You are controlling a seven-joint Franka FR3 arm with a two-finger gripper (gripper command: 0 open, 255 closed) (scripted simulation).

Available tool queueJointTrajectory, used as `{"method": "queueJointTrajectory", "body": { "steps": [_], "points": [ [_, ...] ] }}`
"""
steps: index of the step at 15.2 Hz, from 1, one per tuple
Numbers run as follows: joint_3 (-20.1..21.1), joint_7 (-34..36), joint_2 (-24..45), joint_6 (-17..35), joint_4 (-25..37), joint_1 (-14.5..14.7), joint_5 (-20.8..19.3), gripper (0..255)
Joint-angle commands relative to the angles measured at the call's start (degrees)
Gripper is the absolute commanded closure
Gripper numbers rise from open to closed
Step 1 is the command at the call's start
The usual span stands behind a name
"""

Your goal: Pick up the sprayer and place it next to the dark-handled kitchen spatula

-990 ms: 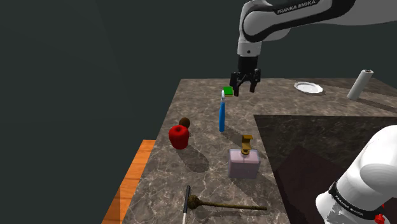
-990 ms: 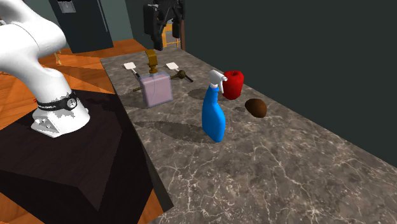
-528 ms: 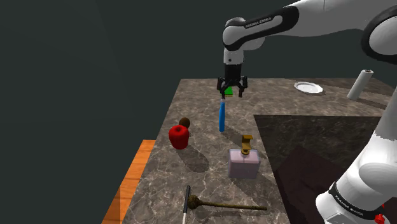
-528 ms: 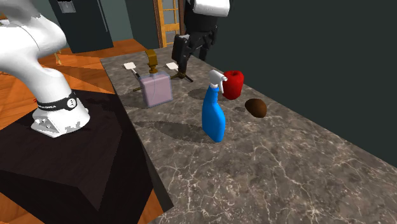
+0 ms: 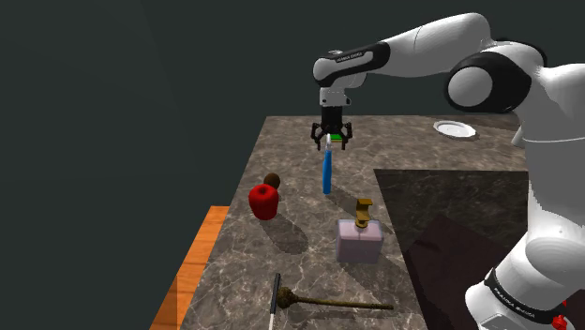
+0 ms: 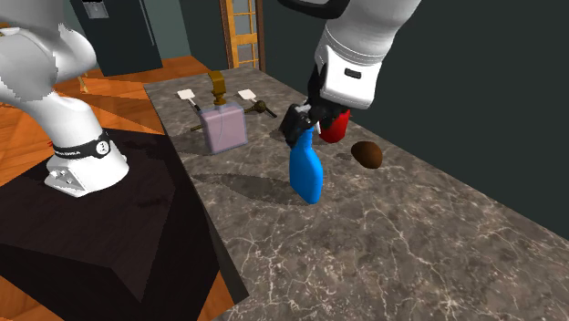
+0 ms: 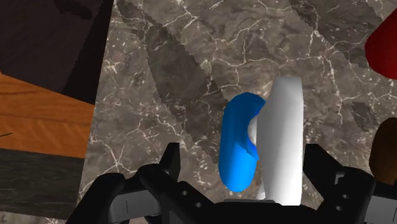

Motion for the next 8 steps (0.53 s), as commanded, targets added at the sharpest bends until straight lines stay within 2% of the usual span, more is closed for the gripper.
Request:
{"method": "queueJointTrajectory", "body": {
  "steps": [1,3,8],
  "points": [
    [-0.3,3.0,6.2,-2.0,6.6,-0.6,1.3,0],
    [-0.5,4.7,10.0,-3.5,10.9,-1.3,2.2,0],
    [-0.4,4.2,8.8,0.9,5.4,-0.6,2.4,0]
  ]
}}
